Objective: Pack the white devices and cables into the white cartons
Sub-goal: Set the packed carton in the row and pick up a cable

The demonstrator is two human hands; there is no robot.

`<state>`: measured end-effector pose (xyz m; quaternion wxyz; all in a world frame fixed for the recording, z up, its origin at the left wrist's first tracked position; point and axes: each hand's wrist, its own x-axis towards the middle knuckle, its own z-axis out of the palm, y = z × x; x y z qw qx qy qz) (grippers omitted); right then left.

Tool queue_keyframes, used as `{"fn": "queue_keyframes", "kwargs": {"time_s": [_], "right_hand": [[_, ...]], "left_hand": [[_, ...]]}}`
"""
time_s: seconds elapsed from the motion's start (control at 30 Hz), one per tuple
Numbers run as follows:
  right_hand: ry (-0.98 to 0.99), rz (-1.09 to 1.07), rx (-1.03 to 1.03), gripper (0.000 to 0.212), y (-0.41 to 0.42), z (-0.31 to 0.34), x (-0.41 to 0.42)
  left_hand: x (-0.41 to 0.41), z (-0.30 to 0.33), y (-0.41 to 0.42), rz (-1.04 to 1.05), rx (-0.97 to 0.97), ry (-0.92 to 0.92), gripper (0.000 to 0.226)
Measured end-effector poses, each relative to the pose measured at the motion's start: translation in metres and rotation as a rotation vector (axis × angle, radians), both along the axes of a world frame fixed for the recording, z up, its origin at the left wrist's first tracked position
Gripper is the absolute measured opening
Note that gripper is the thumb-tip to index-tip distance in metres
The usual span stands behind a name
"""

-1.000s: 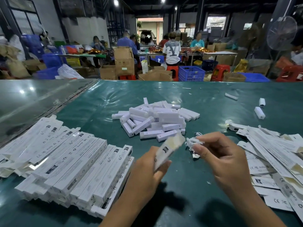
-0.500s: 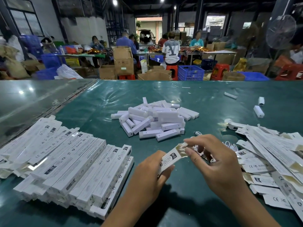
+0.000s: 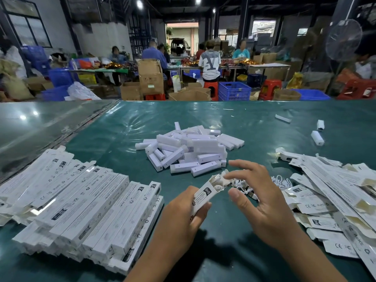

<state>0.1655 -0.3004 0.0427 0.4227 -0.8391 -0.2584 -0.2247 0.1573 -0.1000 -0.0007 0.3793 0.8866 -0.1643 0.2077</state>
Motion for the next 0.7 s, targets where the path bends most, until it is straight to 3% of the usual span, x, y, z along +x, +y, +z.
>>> {"fn": "queue_keyframes", "kwargs": {"time_s": [0.3,0.53,0.7], "right_hand": [[-0.178,-0.021,0.011,0.044,0.008,-0.005,-0.001],[0.039,0.059,-0.003,0.034,0.017,-0.011,-0.004],[-0.022,0.035,0.067,0.034,0.014,-0.008,-0.004]], "left_hand": [[-0.002,0.001,-0.001,-0.026,0.007,-0.007,0.016],[-0.001,0.003,0.001,-0.019,-0.055,0.013,0.019],[-0.002,0.004,-0.002,-0.008,-0.035,0.008,0.022]]}}
